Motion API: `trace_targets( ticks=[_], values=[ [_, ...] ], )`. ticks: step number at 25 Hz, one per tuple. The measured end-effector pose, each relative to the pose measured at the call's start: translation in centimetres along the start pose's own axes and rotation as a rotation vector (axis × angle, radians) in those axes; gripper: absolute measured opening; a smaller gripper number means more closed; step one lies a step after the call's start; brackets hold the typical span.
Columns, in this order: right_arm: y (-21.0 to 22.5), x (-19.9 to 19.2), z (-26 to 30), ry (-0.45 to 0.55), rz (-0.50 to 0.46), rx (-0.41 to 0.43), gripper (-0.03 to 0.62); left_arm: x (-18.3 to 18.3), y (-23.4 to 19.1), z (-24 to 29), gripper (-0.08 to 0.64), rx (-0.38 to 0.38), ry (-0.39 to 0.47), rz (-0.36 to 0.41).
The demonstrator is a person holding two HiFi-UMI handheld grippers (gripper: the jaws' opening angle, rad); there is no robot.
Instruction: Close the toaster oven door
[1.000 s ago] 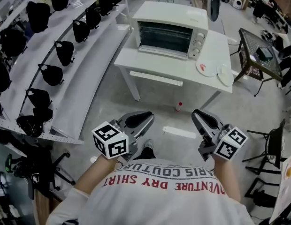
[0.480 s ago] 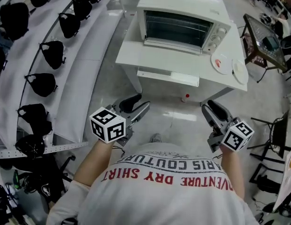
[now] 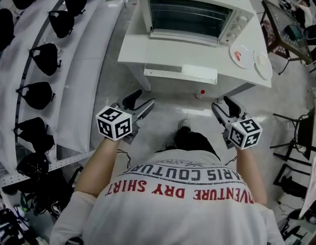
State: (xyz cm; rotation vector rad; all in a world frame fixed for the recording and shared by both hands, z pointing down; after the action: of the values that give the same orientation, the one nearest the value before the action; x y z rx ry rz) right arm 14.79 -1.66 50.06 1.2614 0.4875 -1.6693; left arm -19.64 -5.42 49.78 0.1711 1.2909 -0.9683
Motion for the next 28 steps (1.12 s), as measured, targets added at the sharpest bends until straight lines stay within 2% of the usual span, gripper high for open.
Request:
trace_targets(
  ticks=[3,5,11,17,19,23,28],
  values=[
    [1.0,-1.1,1.7,-0.048,-0.087,-0.021,0.235,-0.4,-1.4,1.3,0.287,0.041,-0.009,0.050],
    [2.1,-1.9,3.0,-0.072,-0.091,-0.026,0.235,-0.6,-2.6,2.5,0.287,0.073,-0.022,0.078],
    [5.2,-4.5,6.5,-0.091,0.061,-0.066,0.235,-2.1,-6.0,5.7,0.287,0.161,-0.098,0.060],
    [7.5,-5.9,9.0,-0.125,0.055,-0.080,0.233,-3.5,-8.4,8.4,0.285,0.211,-0.171,0.098],
    [8.1,-6.1,9.8,-0.132,0.066,-0.082,0.233,-3.9,-9.4,9.1,0.285,0.232,-0.190,0.087],
    [8.4,-6.7,10.9,-0.130,0.119,-0.072,0.221,-4.7,-10.2,9.9,0.284,0.232,-0.194,0.038],
    [8.0,-6.5,11.5,-0.094,0.199,-0.046,0.204,-4.0,-10.1,11.2,0.271,0.203,-0.173,0.055]
  ],
)
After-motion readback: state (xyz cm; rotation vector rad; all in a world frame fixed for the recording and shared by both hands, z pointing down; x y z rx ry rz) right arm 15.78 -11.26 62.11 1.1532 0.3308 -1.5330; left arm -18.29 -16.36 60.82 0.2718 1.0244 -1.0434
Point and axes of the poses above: the fingertips, and each gripper's own axes: z forward along the fingers, y to its right, x out of its top, the point moved 7 cm from there along -z, backward along the fingers, and after that the axes turned 7 degrees about y, right-handed, at the moved point
